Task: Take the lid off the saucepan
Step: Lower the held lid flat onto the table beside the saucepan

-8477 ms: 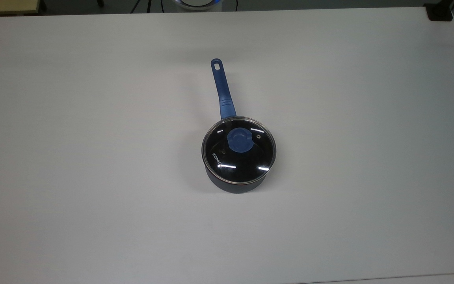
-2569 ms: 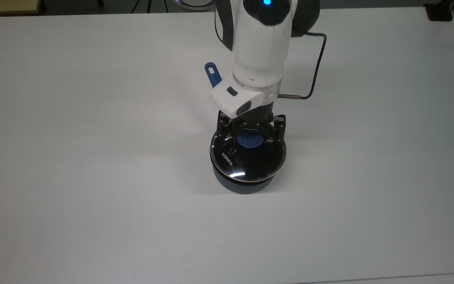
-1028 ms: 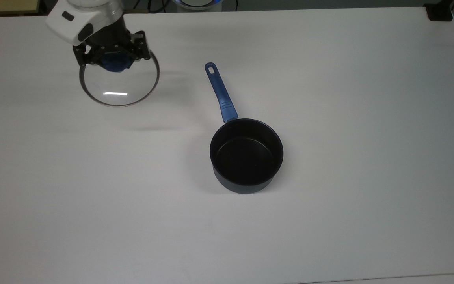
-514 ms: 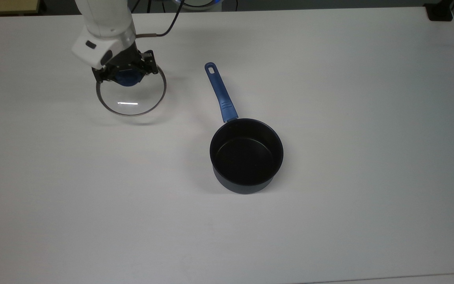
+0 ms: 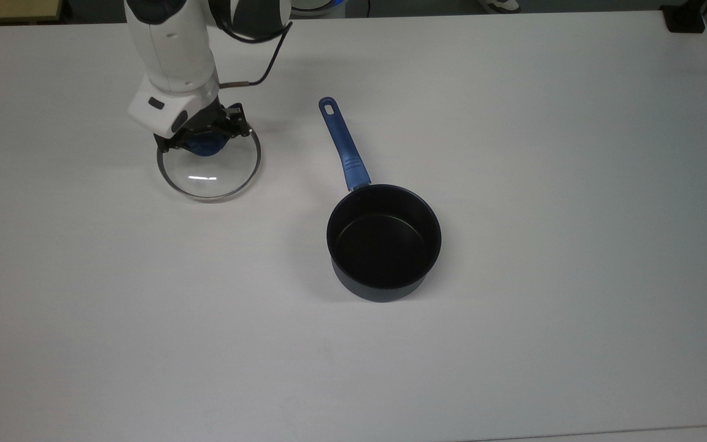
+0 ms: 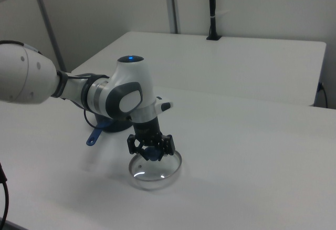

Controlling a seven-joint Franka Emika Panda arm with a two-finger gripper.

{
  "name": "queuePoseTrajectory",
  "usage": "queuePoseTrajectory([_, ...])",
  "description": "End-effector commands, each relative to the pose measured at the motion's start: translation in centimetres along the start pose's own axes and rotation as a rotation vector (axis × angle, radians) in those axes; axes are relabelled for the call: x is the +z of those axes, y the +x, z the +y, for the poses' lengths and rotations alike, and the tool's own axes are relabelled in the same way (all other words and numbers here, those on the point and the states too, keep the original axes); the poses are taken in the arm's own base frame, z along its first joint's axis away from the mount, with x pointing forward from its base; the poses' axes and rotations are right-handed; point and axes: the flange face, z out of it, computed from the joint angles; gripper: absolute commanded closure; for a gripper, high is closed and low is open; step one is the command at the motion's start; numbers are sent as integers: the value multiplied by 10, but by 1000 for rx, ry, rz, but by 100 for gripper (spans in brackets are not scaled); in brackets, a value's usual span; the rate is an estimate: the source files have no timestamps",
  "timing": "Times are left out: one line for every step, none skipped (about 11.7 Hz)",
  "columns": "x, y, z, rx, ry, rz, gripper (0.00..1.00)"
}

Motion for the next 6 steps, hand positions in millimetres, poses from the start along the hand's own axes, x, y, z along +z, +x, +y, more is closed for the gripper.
queuePoseTrajectory([1, -6, -1, -31, -23, 11, 62])
queuePoseTrajectory([3, -6, -1, -33, -23, 8, 59])
queuePoseTrajectory([4, -6, -1, -31, -21, 5, 46])
queuePoseTrajectory([2, -5, 0, -26, -23, 8, 29])
queuePoseTrajectory([1, -4, 1, -16, -22, 8, 2])
queuePoseTrajectory([-3, -6, 4, -8, -22, 11, 0])
